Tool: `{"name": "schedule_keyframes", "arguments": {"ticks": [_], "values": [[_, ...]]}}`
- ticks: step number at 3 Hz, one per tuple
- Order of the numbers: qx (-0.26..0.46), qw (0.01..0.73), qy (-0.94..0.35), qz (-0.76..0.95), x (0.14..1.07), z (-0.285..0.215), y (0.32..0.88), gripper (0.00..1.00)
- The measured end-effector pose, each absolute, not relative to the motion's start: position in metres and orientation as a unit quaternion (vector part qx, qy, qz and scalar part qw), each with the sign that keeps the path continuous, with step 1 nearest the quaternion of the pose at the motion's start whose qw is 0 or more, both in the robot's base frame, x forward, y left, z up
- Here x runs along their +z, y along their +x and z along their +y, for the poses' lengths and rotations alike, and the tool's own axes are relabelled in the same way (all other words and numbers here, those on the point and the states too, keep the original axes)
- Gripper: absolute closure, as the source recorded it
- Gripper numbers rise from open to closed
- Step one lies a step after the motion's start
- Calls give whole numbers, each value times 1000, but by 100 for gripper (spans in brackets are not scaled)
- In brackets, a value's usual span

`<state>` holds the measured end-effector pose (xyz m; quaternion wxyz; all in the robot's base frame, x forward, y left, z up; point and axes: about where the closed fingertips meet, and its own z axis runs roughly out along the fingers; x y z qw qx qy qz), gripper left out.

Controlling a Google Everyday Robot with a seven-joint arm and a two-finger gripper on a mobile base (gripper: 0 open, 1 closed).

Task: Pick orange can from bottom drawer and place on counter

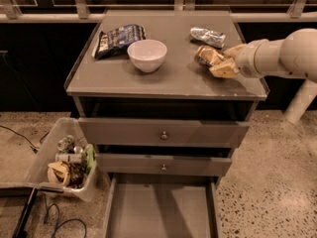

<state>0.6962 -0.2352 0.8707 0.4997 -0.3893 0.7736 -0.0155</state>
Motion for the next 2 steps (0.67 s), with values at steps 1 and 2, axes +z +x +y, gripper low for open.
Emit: {"name": "schedule_keyframes", "arguments": {"ticks": [1, 2], "values": [[-3, 474, -409, 780, 849, -224, 699, 100], [-2, 472, -410, 780, 848, -223, 699, 82]]}}
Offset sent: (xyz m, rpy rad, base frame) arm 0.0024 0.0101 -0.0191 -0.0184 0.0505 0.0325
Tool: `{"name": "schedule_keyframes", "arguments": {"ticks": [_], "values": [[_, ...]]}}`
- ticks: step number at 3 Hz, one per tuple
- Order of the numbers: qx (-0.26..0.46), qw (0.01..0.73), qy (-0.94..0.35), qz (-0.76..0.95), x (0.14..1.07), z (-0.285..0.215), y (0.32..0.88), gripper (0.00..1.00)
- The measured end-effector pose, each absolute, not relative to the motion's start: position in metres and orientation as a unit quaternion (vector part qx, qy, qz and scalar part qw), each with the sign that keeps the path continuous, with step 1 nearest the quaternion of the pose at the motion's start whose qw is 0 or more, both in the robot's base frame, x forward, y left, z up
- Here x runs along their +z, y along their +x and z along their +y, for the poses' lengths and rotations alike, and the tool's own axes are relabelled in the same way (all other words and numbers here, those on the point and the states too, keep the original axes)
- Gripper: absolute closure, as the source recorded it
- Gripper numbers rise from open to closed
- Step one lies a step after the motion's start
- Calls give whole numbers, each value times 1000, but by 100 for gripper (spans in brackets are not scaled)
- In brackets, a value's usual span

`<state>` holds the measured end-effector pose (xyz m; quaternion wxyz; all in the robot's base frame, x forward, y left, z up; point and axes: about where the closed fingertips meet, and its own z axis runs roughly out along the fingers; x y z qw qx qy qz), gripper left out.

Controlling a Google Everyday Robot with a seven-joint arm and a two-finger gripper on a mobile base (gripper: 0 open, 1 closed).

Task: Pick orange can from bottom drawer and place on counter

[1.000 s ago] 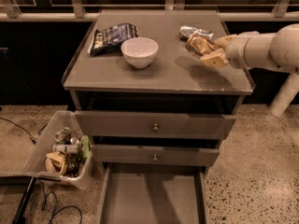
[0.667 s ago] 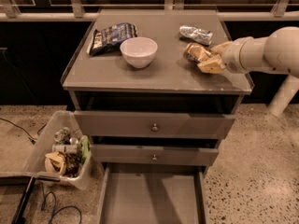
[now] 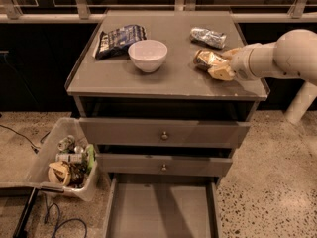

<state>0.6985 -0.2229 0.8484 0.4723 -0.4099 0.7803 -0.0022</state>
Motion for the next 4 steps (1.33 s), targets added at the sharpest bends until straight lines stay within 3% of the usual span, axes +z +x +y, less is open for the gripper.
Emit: {"name": "schedule_keyframes", "arguments": {"ticks": [3, 4], "values": [[-2, 472, -410, 780, 848, -223, 699, 13], [-2, 472, -410, 780, 848, -223, 699, 0]]}}
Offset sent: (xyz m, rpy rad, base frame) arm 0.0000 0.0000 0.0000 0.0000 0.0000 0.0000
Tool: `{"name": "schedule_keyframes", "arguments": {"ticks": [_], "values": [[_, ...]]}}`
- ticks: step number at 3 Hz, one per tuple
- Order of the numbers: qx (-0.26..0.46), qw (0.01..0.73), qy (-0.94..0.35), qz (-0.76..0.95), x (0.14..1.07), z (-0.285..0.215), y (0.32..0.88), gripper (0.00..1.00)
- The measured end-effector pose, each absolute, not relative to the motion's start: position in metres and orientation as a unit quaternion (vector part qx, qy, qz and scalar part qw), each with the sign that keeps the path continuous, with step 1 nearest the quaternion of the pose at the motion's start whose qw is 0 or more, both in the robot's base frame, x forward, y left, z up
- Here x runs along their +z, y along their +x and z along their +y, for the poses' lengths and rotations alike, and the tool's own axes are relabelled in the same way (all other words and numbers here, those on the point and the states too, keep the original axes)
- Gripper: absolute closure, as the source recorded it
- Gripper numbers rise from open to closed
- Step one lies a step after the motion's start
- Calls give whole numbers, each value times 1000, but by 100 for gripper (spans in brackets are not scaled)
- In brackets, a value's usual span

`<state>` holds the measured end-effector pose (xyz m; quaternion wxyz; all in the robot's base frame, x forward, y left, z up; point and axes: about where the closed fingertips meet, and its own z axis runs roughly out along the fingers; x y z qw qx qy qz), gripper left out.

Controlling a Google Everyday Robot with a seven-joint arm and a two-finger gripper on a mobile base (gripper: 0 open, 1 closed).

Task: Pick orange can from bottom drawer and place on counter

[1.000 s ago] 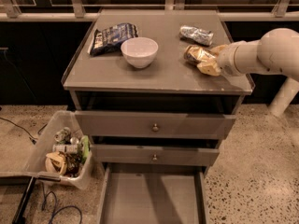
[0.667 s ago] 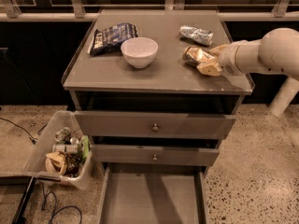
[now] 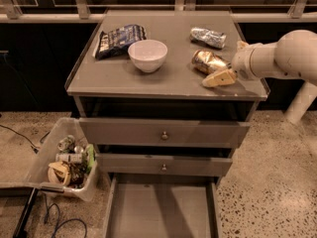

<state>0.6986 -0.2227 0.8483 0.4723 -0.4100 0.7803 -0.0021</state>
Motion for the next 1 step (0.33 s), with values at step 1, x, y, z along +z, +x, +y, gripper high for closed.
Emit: {"name": "schedule_keyframes", "arguments": {"ticks": [1], "values": [[-2, 472, -410, 780, 848, -223, 699, 0]]}}
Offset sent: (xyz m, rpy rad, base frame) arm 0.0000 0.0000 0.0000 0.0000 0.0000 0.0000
